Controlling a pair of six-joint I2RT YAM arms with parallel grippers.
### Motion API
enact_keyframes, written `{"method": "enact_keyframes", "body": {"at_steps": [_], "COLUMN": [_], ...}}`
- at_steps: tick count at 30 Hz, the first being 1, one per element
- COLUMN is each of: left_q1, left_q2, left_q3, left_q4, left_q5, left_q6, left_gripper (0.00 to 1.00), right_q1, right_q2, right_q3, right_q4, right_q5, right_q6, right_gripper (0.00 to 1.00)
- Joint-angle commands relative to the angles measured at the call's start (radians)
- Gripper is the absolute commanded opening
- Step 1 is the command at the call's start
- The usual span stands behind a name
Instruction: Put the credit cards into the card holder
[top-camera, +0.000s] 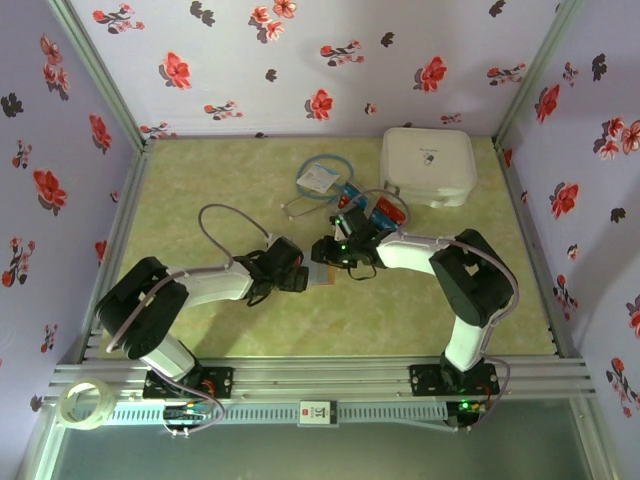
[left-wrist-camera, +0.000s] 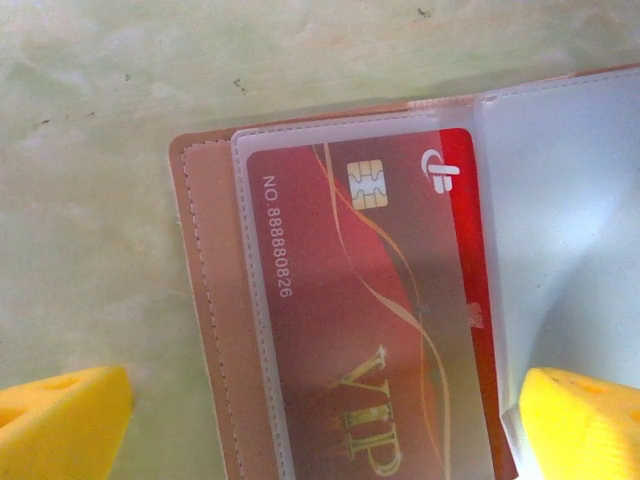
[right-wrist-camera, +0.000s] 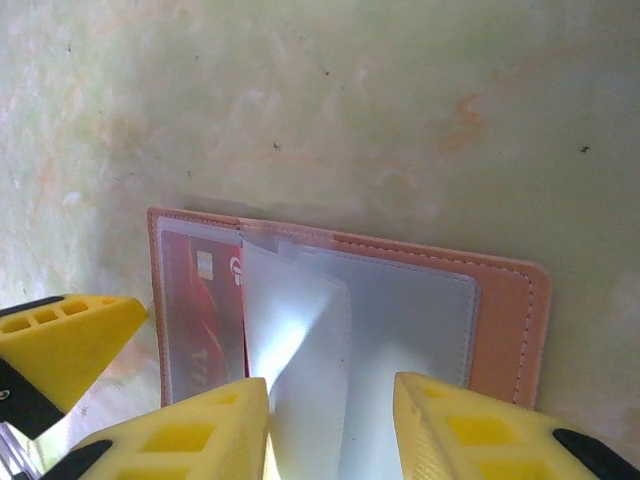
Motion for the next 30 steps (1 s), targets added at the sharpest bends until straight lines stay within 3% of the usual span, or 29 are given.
{"method": "enact_keyframes", "body": {"at_steps": [1,17,25,30], "left_q1": [-0.006,-0.006,0.025,0.093], "left_q2": [0.011,-0.024,-0.188,-0.356], "left_q3": [-0.021,-0.013,-0.026,-0.077], "left_q4": [-0.007,-0.016,-0.058,-0.112], "left_q5": [-0.026,-0.025,-0.04,-0.052], "left_q6": [-0.001,0.009,0.011,-0.017], "left_gripper": [1.0,1.0,1.0,1.0], "right_q1": [-0.004,0.022,0.056,0.095], "right_q2": [0.031,0.061,0.047,0.072], "right_q3": [0.001,0.061,0.102,0.156], "right_q4": [0.039,0.063,0.056,0.021], "right_q5": [-0.019,-0.088,-0.106,-0.082], "right_q6": [0.028,0.055,0.077,0.078], "right_gripper": [0.37,0.32,0.33,0.35]}}
